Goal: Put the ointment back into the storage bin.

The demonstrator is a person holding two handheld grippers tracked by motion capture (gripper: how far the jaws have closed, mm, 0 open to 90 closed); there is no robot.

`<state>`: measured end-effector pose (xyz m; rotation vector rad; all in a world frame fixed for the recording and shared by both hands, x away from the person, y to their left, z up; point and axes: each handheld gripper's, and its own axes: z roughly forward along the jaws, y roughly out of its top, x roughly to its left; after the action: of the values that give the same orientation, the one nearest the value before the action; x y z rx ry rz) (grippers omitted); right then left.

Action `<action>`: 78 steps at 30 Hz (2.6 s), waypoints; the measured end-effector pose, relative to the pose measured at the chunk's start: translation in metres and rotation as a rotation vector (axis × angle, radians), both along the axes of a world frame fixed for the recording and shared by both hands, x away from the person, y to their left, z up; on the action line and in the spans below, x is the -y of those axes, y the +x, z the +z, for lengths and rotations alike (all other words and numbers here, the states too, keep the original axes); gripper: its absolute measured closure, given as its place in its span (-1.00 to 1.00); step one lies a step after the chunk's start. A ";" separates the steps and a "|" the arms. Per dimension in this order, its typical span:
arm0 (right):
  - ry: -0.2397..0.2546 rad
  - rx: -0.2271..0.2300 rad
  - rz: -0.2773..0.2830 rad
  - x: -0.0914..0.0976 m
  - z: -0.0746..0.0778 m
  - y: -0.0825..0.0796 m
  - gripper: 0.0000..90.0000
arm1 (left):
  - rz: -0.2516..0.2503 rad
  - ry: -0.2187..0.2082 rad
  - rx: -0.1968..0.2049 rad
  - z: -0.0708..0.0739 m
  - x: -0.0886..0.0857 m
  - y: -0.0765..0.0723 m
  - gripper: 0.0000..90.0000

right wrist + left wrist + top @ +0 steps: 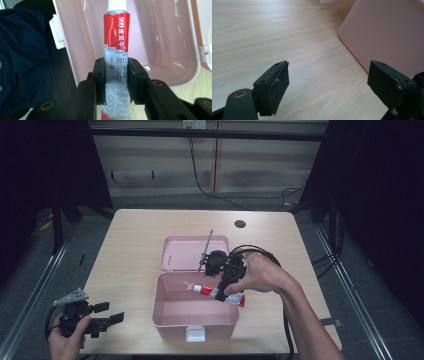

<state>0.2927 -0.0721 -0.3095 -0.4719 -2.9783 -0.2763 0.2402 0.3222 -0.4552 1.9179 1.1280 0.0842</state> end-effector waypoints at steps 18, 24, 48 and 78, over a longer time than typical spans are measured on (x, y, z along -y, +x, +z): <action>-0.001 -0.022 0.063 -0.035 -0.022 0.001 0.57 | -0.003 -0.004 0.001 0.000 -0.001 0.000 -0.61; -0.004 -0.029 0.082 -0.044 -0.032 0.003 0.57 | -0.012 -0.005 -0.002 0.000 0.000 0.000 -0.60; -0.038 -0.107 0.143 -0.060 -0.080 -0.002 0.57 | -0.006 -0.002 0.003 0.001 0.000 -0.001 -0.60; -0.046 -0.171 0.174 -0.068 -0.110 -0.001 0.57 | -0.012 -0.001 0.001 0.000 0.000 0.000 -0.60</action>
<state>0.2921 -0.0045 -0.4199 -0.2260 -2.8395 -0.1430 0.2397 0.3224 -0.4548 1.9233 1.1159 0.0774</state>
